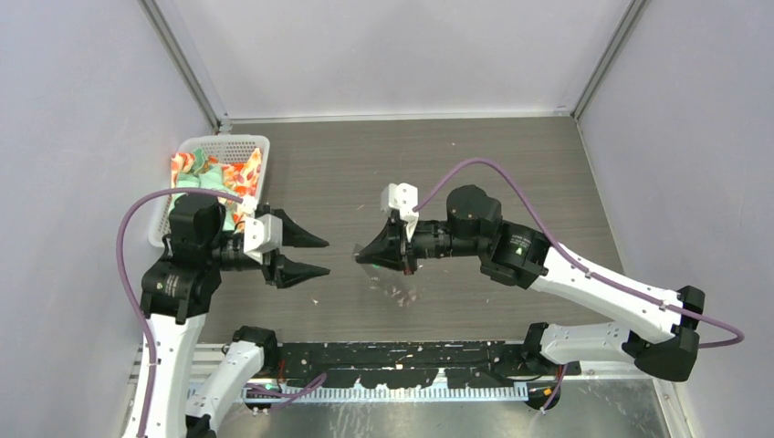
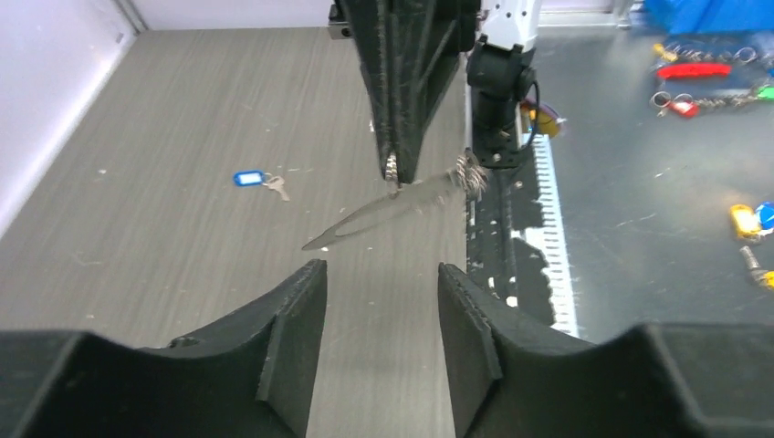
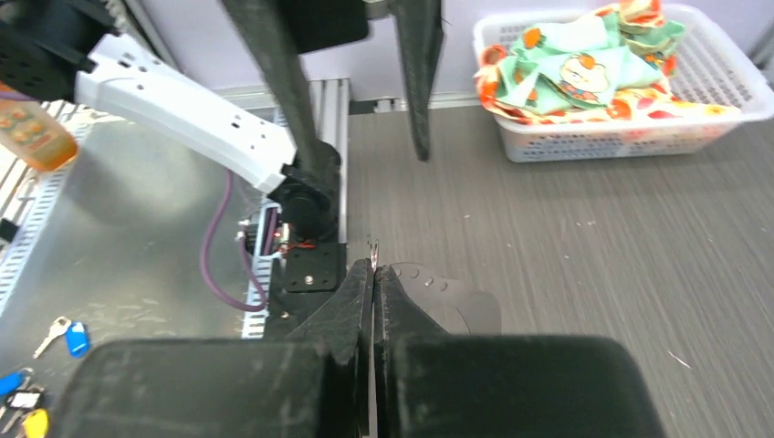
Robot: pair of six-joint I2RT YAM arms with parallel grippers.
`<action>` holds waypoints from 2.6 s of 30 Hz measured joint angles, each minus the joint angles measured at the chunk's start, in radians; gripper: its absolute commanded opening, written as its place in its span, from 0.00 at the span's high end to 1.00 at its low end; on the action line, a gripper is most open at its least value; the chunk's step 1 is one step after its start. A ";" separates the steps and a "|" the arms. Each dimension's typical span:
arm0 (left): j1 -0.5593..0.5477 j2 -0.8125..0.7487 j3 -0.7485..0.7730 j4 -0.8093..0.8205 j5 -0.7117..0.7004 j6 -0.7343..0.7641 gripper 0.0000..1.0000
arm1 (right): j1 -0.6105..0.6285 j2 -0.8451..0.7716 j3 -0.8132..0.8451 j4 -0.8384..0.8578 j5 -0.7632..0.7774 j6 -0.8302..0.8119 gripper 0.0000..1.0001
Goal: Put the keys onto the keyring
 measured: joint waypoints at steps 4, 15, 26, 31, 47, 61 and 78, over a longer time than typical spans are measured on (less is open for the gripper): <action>-0.004 -0.021 -0.040 0.059 0.025 -0.113 0.62 | 0.071 0.001 0.014 0.000 0.018 -0.004 0.99; -0.005 -0.065 -0.054 0.102 0.093 -0.245 0.65 | 0.207 0.046 0.048 0.002 0.124 -0.053 0.99; -0.005 -0.052 -0.040 -0.085 0.120 -0.093 0.73 | 0.236 0.070 0.062 0.000 0.222 -0.094 0.99; -0.005 -0.027 -0.039 -0.106 0.116 -0.050 0.78 | 0.236 0.080 0.079 0.001 0.230 -0.095 0.99; -0.005 -0.036 -0.040 -0.099 0.107 -0.020 1.00 | 0.240 0.114 0.106 -0.011 0.240 -0.101 0.99; -0.012 -0.114 -0.122 0.048 0.021 -0.056 1.00 | 0.240 0.122 0.110 -0.034 0.248 -0.095 0.95; -0.011 -0.137 -0.143 0.136 0.009 -0.166 1.00 | 0.242 0.122 0.110 -0.014 0.275 -0.080 0.91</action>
